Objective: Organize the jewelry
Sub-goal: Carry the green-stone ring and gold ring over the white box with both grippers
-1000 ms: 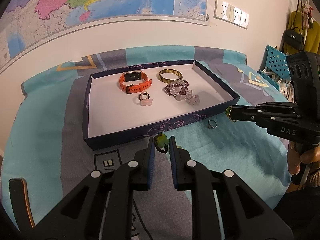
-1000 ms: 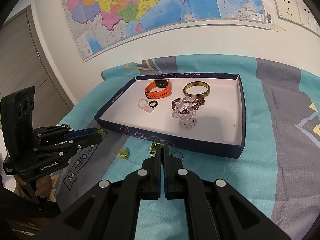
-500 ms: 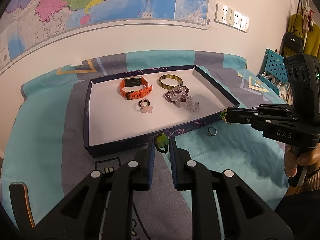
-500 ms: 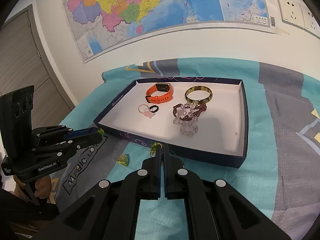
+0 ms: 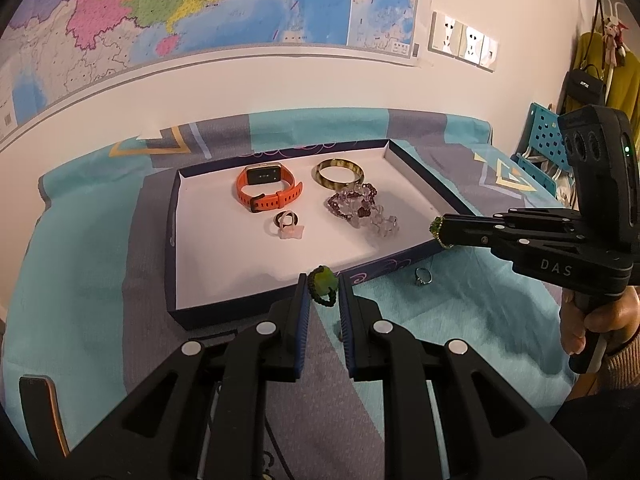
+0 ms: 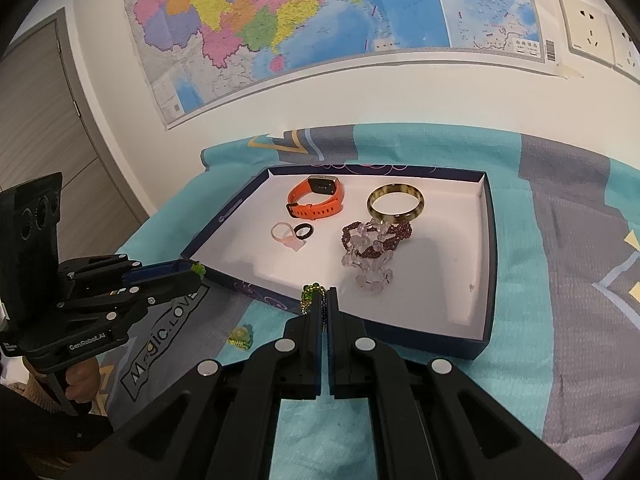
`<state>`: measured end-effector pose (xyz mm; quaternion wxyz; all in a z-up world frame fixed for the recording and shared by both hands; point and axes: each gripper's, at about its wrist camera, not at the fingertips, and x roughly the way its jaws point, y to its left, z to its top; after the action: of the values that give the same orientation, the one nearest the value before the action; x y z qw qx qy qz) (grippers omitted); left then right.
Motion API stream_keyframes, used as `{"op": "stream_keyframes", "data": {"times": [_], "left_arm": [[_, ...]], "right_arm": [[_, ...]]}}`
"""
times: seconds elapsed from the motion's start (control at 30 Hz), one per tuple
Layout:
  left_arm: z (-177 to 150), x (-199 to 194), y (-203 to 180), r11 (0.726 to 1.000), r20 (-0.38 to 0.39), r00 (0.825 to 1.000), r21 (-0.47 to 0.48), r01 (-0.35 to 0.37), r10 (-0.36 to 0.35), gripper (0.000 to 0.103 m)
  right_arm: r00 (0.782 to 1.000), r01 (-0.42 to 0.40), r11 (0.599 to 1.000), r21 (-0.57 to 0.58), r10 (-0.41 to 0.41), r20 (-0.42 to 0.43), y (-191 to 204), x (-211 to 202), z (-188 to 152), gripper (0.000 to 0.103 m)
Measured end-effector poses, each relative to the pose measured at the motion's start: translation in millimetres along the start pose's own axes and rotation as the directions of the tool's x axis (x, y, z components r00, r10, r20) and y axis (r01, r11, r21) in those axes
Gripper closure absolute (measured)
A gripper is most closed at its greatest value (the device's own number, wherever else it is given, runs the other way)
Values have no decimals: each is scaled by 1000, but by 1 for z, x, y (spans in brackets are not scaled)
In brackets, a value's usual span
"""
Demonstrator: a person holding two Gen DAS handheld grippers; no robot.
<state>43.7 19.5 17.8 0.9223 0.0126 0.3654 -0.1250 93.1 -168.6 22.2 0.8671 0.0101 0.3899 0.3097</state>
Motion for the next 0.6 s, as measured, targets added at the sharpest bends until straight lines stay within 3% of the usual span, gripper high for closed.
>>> {"op": "stream_keyframes", "data": {"times": [0.6], "left_arm": [[11, 6, 1, 1000, 0, 1000, -2, 2, -2, 88]], "right_arm": [[1000, -1, 1000, 8, 1, -1, -9, 11, 14, 102]]}}
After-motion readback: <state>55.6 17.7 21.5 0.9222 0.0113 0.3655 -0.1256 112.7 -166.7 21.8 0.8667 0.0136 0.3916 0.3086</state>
